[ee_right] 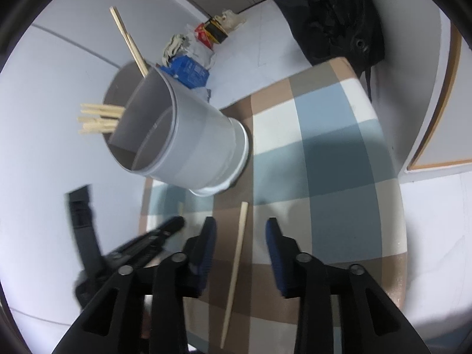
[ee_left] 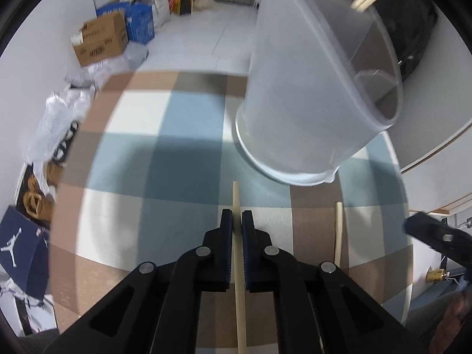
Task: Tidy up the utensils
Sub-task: 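Close the left tool on the last chopstick while the right tool holds its chopstick, then carry both held chopsticks up and over the utensil holder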
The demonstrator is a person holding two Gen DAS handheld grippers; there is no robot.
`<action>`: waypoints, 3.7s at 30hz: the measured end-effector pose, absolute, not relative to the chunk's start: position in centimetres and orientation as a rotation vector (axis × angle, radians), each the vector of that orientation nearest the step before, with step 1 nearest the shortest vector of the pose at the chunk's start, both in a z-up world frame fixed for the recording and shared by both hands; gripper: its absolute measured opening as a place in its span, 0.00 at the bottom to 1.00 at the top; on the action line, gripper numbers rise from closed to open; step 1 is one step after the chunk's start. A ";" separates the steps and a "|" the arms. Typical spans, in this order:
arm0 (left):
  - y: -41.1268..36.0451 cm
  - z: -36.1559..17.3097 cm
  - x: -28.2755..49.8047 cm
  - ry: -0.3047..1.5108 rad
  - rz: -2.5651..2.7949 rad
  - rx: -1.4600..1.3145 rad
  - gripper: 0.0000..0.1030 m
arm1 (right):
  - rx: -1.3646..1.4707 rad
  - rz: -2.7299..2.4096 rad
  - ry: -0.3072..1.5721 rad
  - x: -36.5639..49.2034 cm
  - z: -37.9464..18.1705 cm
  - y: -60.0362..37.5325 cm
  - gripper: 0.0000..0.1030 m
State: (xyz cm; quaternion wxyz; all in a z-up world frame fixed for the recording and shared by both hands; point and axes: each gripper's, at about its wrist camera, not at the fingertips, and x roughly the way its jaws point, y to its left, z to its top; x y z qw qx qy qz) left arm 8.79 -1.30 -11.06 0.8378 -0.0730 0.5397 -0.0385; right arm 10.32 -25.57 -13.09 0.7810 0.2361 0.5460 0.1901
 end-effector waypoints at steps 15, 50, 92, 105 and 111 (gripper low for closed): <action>3.0 -7.1 6.7 0.923 -0.129 -0.294 0.02 | 0.191 0.375 1.264 12.2 -16.4 -19.0 0.33; 3.0 -1.8 3.3 0.757 -0.282 -0.231 0.02 | 0.375 0.342 0.940 7.3 -7.0 -22.0 0.05; -0.2 12.5 10.5 0.578 -0.297 -0.122 0.02 | 0.319 0.504 0.439 13.6 10.8 -22.3 0.05; -0.2 9.5 14.8 0.615 -0.284 -0.093 0.02 | 0.197 0.502 0.430 18.1 9.3 -18.3 0.05; -0.2 8.0 15.7 0.636 -0.285 -0.109 0.02 | 0.139 0.505 0.442 18.6 7.6 -17.3 0.05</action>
